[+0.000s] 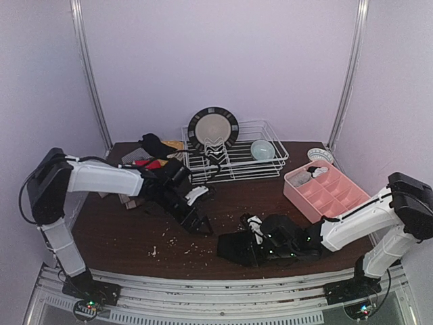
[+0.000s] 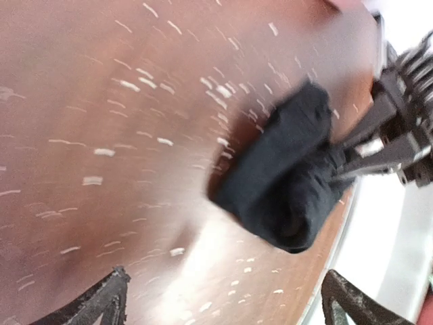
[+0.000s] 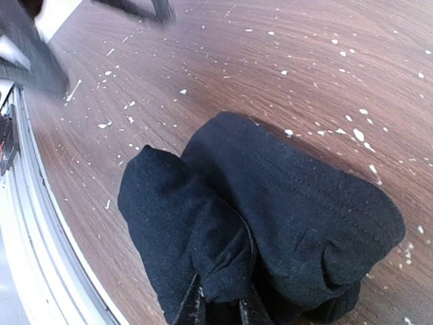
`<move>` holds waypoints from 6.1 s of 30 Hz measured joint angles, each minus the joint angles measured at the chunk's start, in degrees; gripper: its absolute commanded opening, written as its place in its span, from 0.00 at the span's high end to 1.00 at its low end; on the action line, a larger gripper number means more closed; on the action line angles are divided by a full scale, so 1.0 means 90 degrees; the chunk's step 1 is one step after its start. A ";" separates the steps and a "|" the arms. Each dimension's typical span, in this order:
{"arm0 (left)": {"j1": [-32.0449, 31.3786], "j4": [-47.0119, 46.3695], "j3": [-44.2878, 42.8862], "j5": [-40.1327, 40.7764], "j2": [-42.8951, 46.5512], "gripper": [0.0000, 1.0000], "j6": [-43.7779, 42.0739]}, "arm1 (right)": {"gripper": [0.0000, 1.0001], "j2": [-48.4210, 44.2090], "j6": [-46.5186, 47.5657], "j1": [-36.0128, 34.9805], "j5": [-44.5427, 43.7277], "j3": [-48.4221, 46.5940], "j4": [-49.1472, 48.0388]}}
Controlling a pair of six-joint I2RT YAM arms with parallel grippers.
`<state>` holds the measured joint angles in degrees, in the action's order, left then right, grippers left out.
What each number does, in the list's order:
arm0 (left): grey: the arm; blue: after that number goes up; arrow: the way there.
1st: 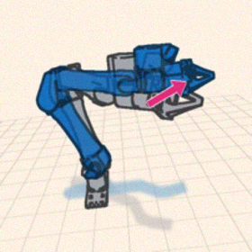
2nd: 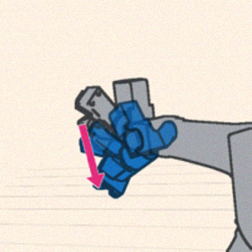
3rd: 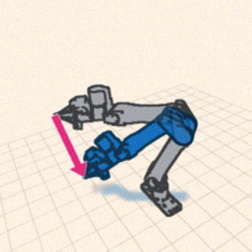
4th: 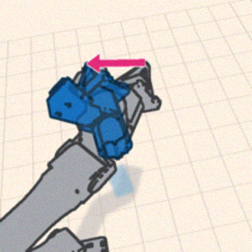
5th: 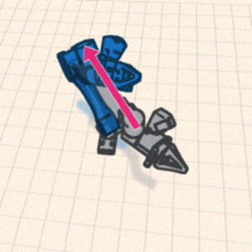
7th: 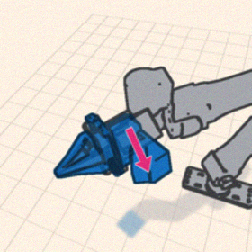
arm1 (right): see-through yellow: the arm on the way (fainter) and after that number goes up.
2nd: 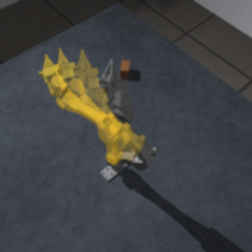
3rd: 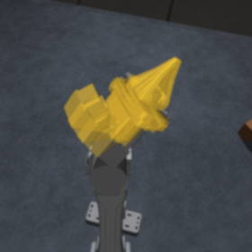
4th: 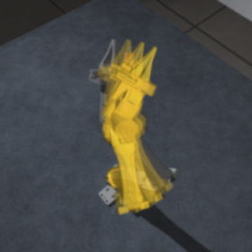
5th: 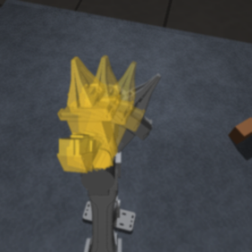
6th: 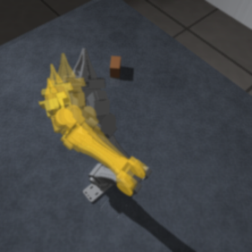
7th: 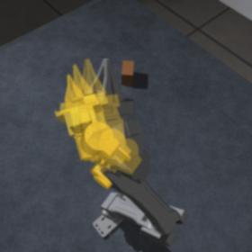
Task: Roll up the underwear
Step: Roll the underwear at the center of the board, then pick up the underwear from the center of the board.
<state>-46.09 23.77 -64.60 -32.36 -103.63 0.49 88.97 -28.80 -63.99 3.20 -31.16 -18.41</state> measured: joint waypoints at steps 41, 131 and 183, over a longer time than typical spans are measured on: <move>-0.3364 -0.4923 0.2441 0.4784 0.0194 0.39 -0.5683 | 0.96 0.0971 -0.0406 0.1853 0.4005 -0.0233 -0.0566; -0.0831 0.4216 -0.4058 -0.3995 -0.4286 1.00 -0.3657 | 0.41 -0.0158 0.3390 -0.1098 -0.0605 -0.1625 0.2861; 0.0022 0.4061 -0.3271 -0.1770 -0.2421 0.02 -0.2844 | 1.00 -0.0347 0.1972 -0.0950 -0.0138 -0.1132 0.3475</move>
<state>-45.89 60.31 -94.04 -48.29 -125.43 -25.10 85.84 -11.05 -72.53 1.96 -41.34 12.86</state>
